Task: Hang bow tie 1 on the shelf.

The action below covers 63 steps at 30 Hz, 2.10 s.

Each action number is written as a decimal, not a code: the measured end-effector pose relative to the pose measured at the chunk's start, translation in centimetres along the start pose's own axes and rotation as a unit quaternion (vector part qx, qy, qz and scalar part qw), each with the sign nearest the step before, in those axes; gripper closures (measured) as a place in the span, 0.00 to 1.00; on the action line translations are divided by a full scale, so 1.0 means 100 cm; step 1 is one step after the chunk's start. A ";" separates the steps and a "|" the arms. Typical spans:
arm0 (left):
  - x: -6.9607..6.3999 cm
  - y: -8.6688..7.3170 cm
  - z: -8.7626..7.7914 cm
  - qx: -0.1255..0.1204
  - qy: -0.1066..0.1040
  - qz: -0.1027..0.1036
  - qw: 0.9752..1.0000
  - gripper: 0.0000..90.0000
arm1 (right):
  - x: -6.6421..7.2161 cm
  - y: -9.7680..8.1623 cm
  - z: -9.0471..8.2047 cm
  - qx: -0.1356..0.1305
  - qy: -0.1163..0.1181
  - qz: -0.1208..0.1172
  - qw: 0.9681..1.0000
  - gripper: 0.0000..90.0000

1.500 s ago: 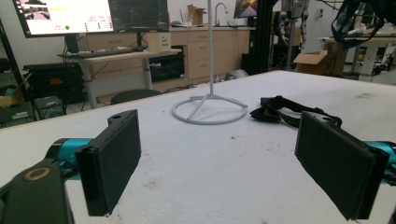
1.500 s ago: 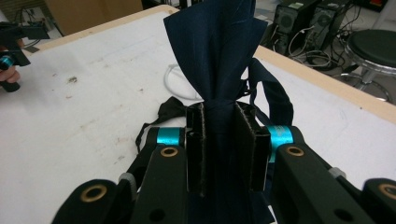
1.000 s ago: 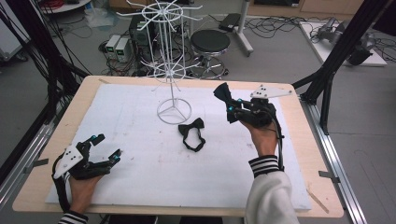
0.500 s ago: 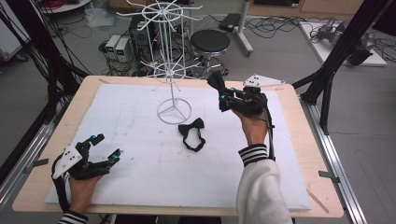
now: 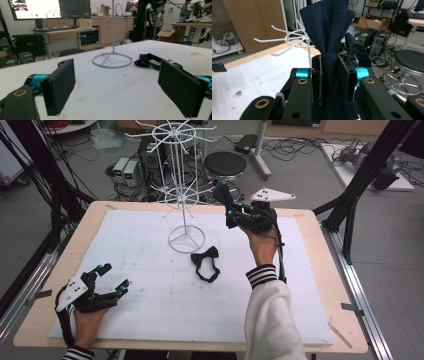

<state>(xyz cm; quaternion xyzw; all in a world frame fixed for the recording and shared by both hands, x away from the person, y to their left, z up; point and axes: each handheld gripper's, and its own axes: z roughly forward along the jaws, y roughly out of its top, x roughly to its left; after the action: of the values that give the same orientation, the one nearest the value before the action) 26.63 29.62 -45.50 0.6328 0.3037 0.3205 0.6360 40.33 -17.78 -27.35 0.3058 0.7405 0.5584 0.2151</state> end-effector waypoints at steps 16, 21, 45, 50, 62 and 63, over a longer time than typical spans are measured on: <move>0.000 0.000 0.000 -0.001 0.000 0.001 1.000 0.17 | 0.004 0.005 0.024 -0.008 0.010 -0.002 1.000 0.84; 0.000 0.000 0.000 -0.001 0.000 0.000 1.000 0.17 | 0.006 0.006 0.032 -0.007 0.014 0.001 1.000 0.84; 0.000 0.000 -0.001 -0.002 0.000 0.001 1.000 0.17 | 0.019 0.003 0.052 0.021 0.034 -0.013 0.999 0.84; 0.000 0.000 -0.001 -0.002 -0.001 0.002 1.000 0.17 | 0.023 0.002 0.054 0.039 0.037 -0.028 0.998 0.84; 0.000 0.000 -0.001 -0.004 -0.001 0.002 1.000 0.17 | 0.027 -0.003 0.061 0.076 0.038 -0.032 0.996 0.84; 0.000 0.000 -0.001 -0.004 -0.002 0.002 1.000 0.17 | 0.027 -0.003 0.061 0.078 0.039 -0.031 0.996 0.84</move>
<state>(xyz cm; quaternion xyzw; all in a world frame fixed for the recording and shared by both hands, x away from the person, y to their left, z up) 26.56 29.67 -45.53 0.6314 0.3000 0.3222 0.6383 42.38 -11.70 -29.36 0.2763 0.7987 0.5036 0.1794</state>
